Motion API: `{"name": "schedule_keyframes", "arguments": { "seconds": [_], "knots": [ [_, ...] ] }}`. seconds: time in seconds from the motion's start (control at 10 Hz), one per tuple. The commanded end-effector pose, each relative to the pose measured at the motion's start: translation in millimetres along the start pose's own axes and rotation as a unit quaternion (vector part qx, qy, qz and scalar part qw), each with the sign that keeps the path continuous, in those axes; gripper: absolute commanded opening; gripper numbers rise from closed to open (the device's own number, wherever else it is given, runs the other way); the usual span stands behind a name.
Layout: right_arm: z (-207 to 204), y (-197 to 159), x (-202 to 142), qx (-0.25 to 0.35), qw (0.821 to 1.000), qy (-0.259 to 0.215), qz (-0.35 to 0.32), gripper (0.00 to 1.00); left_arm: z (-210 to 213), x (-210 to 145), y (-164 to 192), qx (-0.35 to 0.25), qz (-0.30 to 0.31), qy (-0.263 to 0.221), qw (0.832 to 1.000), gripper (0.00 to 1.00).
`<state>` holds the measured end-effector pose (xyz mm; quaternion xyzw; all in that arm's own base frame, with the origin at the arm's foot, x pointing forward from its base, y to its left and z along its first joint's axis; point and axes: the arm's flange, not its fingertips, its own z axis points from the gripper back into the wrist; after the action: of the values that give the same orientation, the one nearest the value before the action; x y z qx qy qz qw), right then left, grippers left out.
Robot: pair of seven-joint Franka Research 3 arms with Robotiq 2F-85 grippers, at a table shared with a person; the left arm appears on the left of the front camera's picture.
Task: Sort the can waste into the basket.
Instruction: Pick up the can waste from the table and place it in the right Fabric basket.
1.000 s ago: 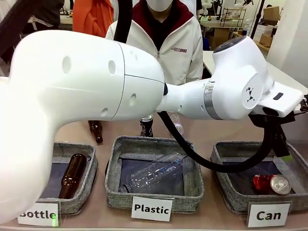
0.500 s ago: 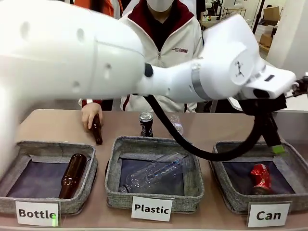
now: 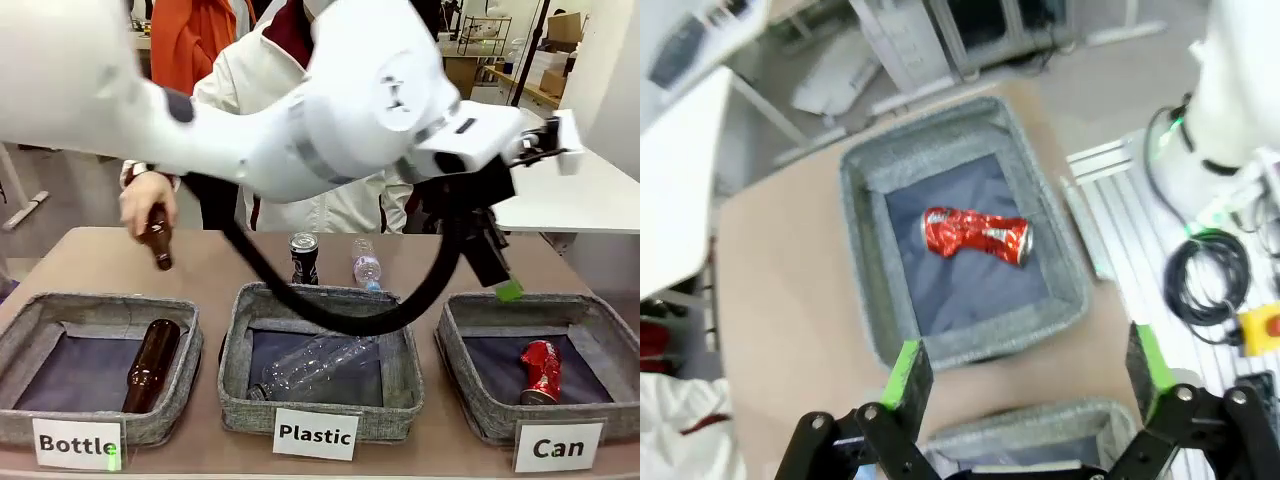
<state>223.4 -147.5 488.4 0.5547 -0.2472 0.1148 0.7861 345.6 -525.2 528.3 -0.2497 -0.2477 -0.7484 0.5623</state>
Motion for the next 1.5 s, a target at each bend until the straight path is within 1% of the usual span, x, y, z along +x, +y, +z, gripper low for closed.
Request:
{"name": "schedule_keyframes", "arguments": {
  "seconds": [0.0,0.1,0.2,0.3,0.5,0.6,0.7,0.9,1.0,1.1,1.2,1.3,1.4],
  "knots": [
    [-58.1,13.1,13.0,0.024,0.999,0.04,-0.014,1.0,31.0,-35.4,-26.9,0.028,0.014,-0.037,0.999,1.0],
    [-77.7,15.9,13.0,0.038,0.998,0.056,-0.016,1.0,40.0,-41.2,-27.8,0.039,0.015,-0.041,0.998,1.0],
    [-83.7,14.8,11.4,0.04,0.997,0.063,-0.02,1.0,47.2,-49.4,-27.9,0.051,0.028,-0.042,0.997,1.0],
    [-82.2,9.1,11.4,0.034,0.997,0.06,-0.025,1.0,48.5,-57.3,-24.8,0.062,0.041,-0.039,0.996,1.0],
    [-78.0,5.3,8.7,0.033,0.997,0.058,-0.029,1.0,45.7,-62.7,-21.5,0.06,0.05,-0.045,0.996,1.0],
    [-73.6,6.0,6.2,0.01,0.999,0.025,-0.039,1.0,47.0,-63.2,-19.2,0.06,0.05,-0.044,0.996,1.0],
    [-70.9,6.9,27.6,0.037,0.997,0.07,-0.018,1.0,52.5,-66.4,-18.3,0.061,0.049,-0.044,0.996,1.0],
    [-70.9,6.9,27.6,0.037,0.997,0.07,-0.018,1.0,58.3,-74.6,-25.1,0.069,0.055,-0.04,0.995,1.0],
    [-66.1,4.2,28.1,0.03,0.998,0.06,-0.022,1.0,62.1,-80.3,-22.9,0.067,0.056,-0.039,0.995,1.0],
    [-54.1,-0.2,22.0,0.039,0.998,0.053,-0.02,1.0,64.5,-86.0,-24.4,0.061,0.056,-0.047,0.995,1.0],
    [-59.4,0.1,23.2,0.059,0.996,0.059,-0.008,1.0,70.0,-90.9,-30.9,0.062,0.064,-0.038,0.995,1.0],
    [-70.8,1.4,25.2,0.073,0.995,0.062,0.001,1.0,81.2,-99.1,-37.1,0.067,0.074,-0.014,0.995,1.0],
    [-86.1,2.1,29.7,0.089,0.993,0.072,0.005,1.0,100.5,-113.5,-42.0,0.07,0.091,0.03,0.993,1.0]
  ]
}}
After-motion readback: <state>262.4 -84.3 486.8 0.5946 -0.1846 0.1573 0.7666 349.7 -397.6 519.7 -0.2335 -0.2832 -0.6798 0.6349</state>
